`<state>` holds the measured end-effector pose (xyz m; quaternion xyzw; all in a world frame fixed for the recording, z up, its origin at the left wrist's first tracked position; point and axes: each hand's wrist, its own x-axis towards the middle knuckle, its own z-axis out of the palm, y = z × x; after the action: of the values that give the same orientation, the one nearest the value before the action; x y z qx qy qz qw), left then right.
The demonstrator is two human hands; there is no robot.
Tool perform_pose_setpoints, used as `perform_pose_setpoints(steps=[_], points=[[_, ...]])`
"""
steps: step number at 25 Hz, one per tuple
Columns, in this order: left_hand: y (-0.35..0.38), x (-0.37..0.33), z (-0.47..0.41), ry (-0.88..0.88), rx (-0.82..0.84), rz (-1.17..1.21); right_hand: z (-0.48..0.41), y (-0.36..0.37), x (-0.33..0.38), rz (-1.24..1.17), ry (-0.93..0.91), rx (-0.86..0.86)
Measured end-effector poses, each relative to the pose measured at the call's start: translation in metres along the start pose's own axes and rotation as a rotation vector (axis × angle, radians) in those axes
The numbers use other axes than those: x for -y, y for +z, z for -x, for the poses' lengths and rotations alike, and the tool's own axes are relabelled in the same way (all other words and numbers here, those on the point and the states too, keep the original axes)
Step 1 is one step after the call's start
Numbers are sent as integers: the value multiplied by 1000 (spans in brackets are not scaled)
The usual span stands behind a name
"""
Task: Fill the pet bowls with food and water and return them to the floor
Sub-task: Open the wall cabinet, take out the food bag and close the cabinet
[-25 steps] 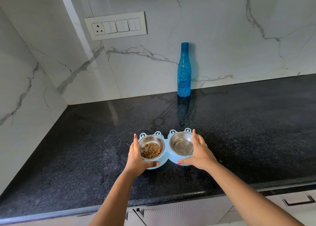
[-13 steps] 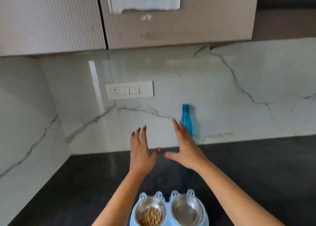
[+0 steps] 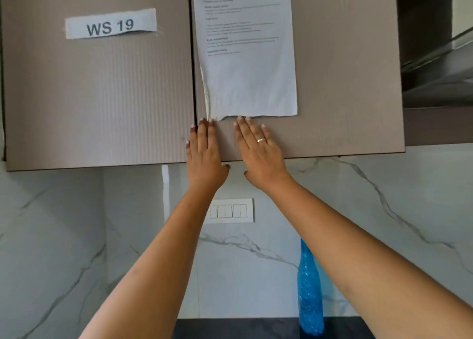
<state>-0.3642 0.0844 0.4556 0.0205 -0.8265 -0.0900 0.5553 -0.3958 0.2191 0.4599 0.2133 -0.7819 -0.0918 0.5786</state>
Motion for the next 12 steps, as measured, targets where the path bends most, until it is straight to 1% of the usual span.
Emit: perform_pose_setpoints(steps=[1, 2, 5, 8, 10, 12], points=[[8, 6, -4, 21, -9, -42, -9, 12, 3, 82, -5, -78], [14, 8, -2, 49, -36, -63, -13, 20, 5, 110, -31, -147], [30, 13, 5, 122, -190, -99, -20, 38, 8, 131, -135, -305], [33, 15, 1, 141, -275, -130, -24, 41, 7, 140, -128, -351], [31, 13, 1, 119, -263, -136, -22, 39, 8, 125, -120, -361], [27, 11, 4, 102, -197, -145, -19, 40, 10, 127, -119, -352]])
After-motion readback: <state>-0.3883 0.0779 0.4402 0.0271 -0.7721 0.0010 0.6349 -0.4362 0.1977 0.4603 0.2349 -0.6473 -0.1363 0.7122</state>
